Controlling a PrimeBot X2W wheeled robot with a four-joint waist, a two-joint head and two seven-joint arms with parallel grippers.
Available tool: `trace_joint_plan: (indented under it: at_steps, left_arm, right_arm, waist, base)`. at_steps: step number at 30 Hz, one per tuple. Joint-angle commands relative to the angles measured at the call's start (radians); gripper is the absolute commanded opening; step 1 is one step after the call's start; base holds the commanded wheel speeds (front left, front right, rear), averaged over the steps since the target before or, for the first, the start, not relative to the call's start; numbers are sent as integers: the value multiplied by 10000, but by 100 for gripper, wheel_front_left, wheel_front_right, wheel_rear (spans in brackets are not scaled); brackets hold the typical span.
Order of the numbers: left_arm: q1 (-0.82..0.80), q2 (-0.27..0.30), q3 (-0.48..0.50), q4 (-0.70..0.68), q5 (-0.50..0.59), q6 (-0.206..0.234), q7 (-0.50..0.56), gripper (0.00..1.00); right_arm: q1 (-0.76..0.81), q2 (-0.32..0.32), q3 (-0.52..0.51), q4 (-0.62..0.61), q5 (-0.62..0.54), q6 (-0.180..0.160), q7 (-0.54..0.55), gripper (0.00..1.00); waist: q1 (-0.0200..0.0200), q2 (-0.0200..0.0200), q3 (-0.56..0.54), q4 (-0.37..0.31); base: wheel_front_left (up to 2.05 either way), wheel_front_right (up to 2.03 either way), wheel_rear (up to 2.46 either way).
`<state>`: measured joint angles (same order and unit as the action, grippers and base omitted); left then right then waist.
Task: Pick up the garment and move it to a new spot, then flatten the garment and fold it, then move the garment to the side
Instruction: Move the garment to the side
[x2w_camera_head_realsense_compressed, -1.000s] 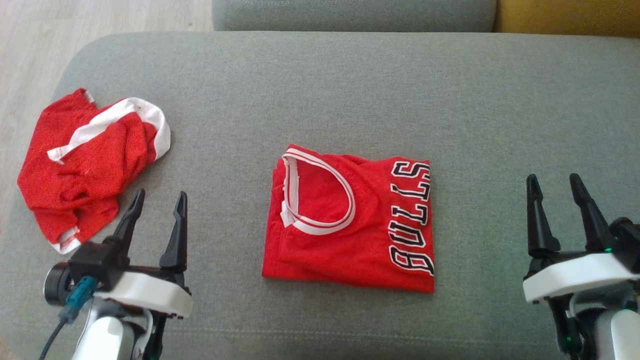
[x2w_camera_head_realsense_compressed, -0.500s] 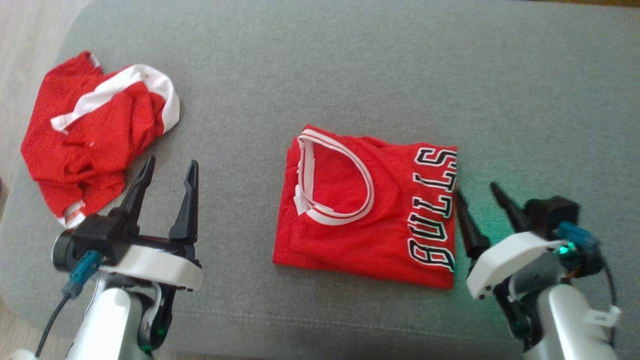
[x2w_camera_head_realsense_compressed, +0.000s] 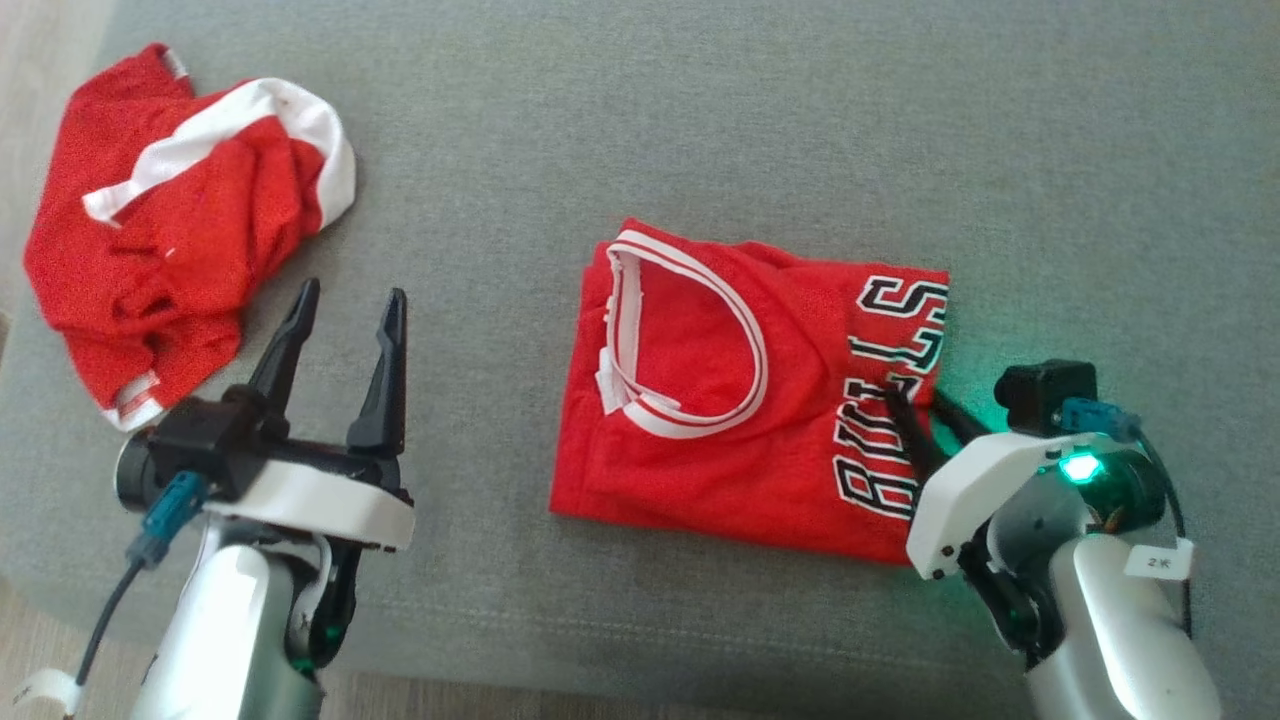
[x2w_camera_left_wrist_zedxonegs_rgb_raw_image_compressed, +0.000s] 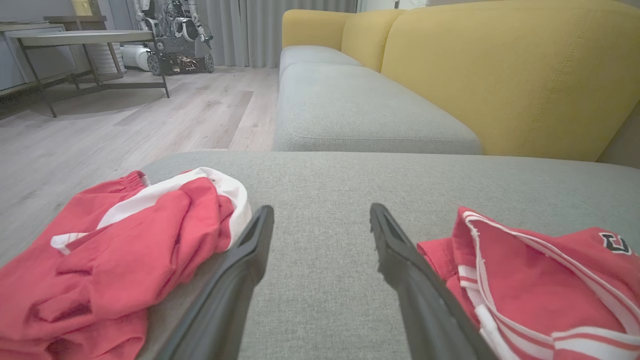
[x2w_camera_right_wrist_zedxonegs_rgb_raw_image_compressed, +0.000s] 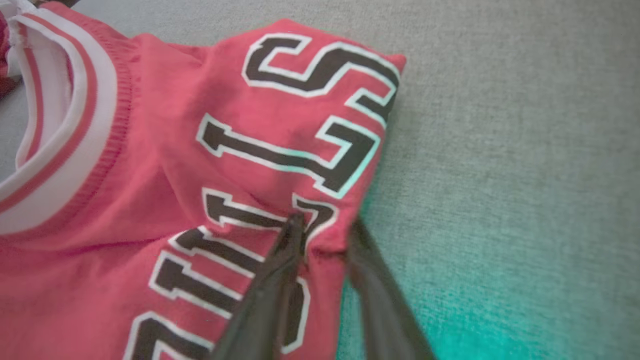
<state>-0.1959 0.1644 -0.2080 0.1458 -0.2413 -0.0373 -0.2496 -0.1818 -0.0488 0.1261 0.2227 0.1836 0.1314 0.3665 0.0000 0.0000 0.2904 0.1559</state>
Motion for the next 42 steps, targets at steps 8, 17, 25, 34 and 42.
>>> trace_joint_plan:
  at_steps: [8,17,25,34,42]
  left_arm:
    - [-401,256,690,-539,159,-124,-120,100]
    - [-608,493,790,-896,297,-239,-121,100]
    - [-1176,658,630,-1142,344,-370,-120,100]
    - [-1718,870,593,-1371,326,-456,-119,100]
    - [-2018,1003,498,-1363,334,-516,-120,100]
  right_arm:
    - [-205,-153,231,-1073,-202,-7,-73,0]
    - [-1289,-782,-1328,-1693,-314,-7,-179,0]
    - [-3154,-1808,-2861,-997,-73,-7,-297,0]
    - [-4440,-2039,-4473,-594,-30,-7,-243,0]
    - [-4948,-2028,-4793,-332,32,-7,-263,0]
  waist:
    - [0,0,126,-863]
    - [0,0,622,-2225]
    - [0,0,1561,-2777]
    - [0,0,2615,-3116]
    - [0,0,3056,-3265]
  base:
    - [0,0,0]
    - [0,0,0]
    - [0,0,0]
    - [0,0,0]
    - [0,0,0]
